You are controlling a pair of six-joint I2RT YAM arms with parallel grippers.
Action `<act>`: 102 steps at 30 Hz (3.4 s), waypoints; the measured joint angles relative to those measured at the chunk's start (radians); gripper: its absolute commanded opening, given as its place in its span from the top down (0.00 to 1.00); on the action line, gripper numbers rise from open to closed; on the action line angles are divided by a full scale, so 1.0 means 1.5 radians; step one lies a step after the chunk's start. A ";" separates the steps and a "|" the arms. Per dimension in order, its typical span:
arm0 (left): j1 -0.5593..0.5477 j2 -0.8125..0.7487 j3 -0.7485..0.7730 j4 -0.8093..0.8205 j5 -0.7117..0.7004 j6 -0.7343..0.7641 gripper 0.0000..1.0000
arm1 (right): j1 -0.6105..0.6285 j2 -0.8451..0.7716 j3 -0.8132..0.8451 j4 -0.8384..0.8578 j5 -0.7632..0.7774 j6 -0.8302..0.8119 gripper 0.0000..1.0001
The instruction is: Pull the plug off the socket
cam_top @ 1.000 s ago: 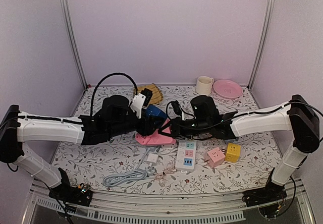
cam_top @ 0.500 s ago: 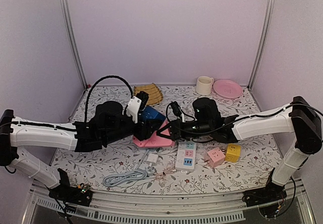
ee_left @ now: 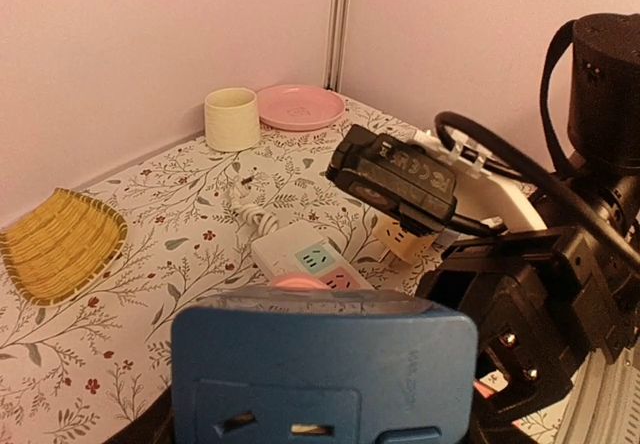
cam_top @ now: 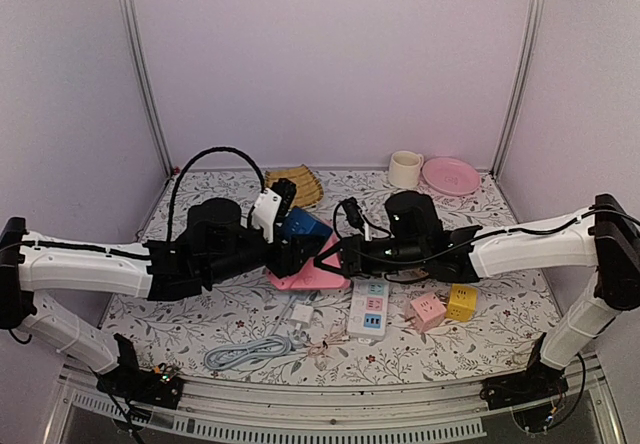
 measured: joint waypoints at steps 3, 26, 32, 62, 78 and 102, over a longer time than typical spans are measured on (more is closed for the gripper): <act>0.000 0.001 0.005 0.003 0.007 -0.001 1.00 | 0.002 -0.013 0.000 -0.015 0.015 -0.008 0.96; -0.028 0.001 0.052 -0.002 -0.062 0.010 1.00 | -0.054 0.014 -0.021 -0.125 0.147 0.024 0.97; 0.102 0.013 0.051 -0.047 -0.033 -0.098 1.00 | -0.054 -0.027 -0.027 -0.125 0.161 0.017 0.96; 0.340 0.267 0.016 -0.113 0.237 -0.329 0.07 | -0.054 -0.087 -0.061 -0.115 0.174 -0.010 0.96; 0.341 0.134 0.014 -0.200 0.081 -0.295 0.03 | -0.054 -0.087 -0.061 -0.112 0.172 -0.013 0.96; 0.227 0.100 0.033 -0.006 0.504 -0.158 0.12 | -0.054 -0.115 -0.058 -0.045 0.012 -0.132 0.96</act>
